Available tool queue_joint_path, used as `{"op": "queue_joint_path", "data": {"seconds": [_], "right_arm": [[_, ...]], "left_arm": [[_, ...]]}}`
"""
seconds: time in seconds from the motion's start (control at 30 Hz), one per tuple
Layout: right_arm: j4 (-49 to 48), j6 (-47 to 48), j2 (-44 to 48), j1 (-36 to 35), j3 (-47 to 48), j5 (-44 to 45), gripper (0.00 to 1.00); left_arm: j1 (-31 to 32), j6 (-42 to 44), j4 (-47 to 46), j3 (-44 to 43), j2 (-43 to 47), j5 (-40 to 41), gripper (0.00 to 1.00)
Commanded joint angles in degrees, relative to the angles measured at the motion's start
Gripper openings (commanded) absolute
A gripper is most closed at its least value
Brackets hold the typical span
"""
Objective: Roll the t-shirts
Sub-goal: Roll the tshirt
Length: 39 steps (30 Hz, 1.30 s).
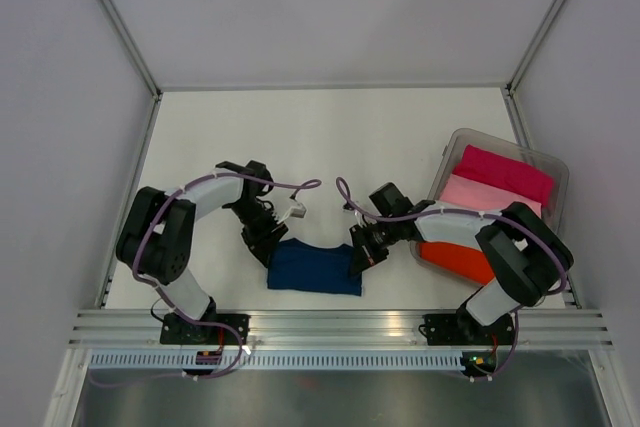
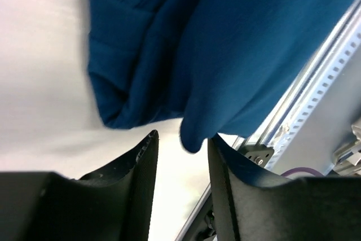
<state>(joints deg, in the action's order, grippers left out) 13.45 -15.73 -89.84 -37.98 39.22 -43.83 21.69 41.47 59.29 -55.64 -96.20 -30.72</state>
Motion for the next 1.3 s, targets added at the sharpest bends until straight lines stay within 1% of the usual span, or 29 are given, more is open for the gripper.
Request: {"op": "queue_joint_path", "data": {"seconds": [0.0,0.07,0.1,0.17,0.27,0.37,0.4,0.47,0.5,0.53,0.57,0.6,0.63,0.67,0.73,0.8,0.87,0.97,1.0,1.07,1.1,1.13,1.17,1.23,1.27], "right_arm": [[2.81,0.79,-2.00,1.06,2.43,1.91,0.00],[3.16,0.70,-3.58,1.06,3.05,1.56,0.00],[3.07,0.35,-4.28,1.06,3.23,1.56,0.00],[2.54,0.08,-4.37,1.06,3.49,1.65,0.00],[2.37,-0.44,-4.38,1.41,4.19,1.91,0.00],[2.37,-1.15,-4.46,1.76,4.46,1.91,0.00],[2.28,-1.58,-4.72,2.20,4.46,1.91,0.00],[2.19,-1.85,-4.99,2.29,4.37,1.73,0.00],[2.19,-2.11,-4.99,2.38,4.46,1.73,0.00],[2.10,-2.38,-5.08,2.38,4.46,1.73,0.00],[2.19,-2.81,-5.08,2.38,4.63,2.17,0.00],[1.84,-2.99,-4.99,2.47,4.72,2.35,0.00],[1.75,-3.17,-4.99,2.47,4.81,2.70,0.00],[1.67,-3.43,-4.99,2.38,4.90,2.88,0.00],[1.23,-3.87,-5.25,2.47,5.07,3.05,0.00],[1.57,-3.96,-5.87,2.38,5.42,2.88,0.01],[1.93,-3.79,-6.31,2.47,6.22,2.88,0.02],[2.71,-3.87,-6.57,2.47,7.62,3.40,0.07],[2.98,-3.96,-6.66,2.47,7.97,3.49,0.12],[5.43,-3.52,-6.57,2.47,9.73,4.45,0.18],[6.66,-1.87,-6.23,2.38,11.21,5.50,0.23],[8.07,-0.90,-4.92,2.38,12.01,6.38,0.26],[10.43,0.42,-3.95,2.47,12.80,7.61,0.33],[12.20,3.32,-1.40,2.56,15.00,11.11,0.40],[13.26,3.94,1.31,2.64,15.62,12.18,0.42]], "left_arm": [[-0.60,-3.07,-2.07,-2.02,2.50,4.35,0.46],[-0.60,-2.80,-2.59,-3.33,4.78,4.97,0.48],[-0.69,-2.02,-3.38,-3.77,7.84,6.10,0.50],[-0.69,-0.79,-4.35,-4.39,11.02,7.42,0.53],[-0.60,2.72,-7.07,-4.31,16.74,9.97,0.57],[-0.60,5.36,-8.83,-3.60,21.31,9.19,0.63],[0.18,5.98,-9.19,-2.47,22.45,9.36,0.65],[1.85,7.21,-11.12,-0.45,25.52,11.45,0.66],[4.82,7.48,-12.08,0.87,26.67,12.69,0.67],[6.76,7.66,-13.66,4.01,27.64,14.18,0.68],[8.78,7.74,-14.54,5.70,30.00,17.24,0.69],[13.42,7.66,-15.16,8.85,30.98,18.49,0.76],[15.55,7.57,-15.77,10.36,32.12,19.55,0.77],[18.70,7.31,-16.83,11.59,33.87,19.91,0.99],[20.66,7.04,-18.50,14.50,35.03,19.73,1.00],[22.95,6.78,-21.05,16.34,34.86,21.22,1.00],[24.53,6.95,-22.19,16.96,34.16,21.84,1.00],[25.59,6.87,-23.51,18.37,32.49,20.36,1.00],[25.77,6.87,-23.60,18.98,31.00,20.00,0.99],[25.77,6.60,-23.69,19.16,29.15,19.65,0.96],[25.77,6.34,-23.69,19.08,27.40,19.82,0.95],[25.68,6.08,-23.69,19.07,26.86,20.26,0.95],[25.68,6.08,-23.69,19.25,26.51,20.35,0.94],[25.42,6.16,-23.69,19.51,26.50,19.91,0.94],[25.33,6.16,-23.69,19.77,26.59,19.21,0.94]]}}
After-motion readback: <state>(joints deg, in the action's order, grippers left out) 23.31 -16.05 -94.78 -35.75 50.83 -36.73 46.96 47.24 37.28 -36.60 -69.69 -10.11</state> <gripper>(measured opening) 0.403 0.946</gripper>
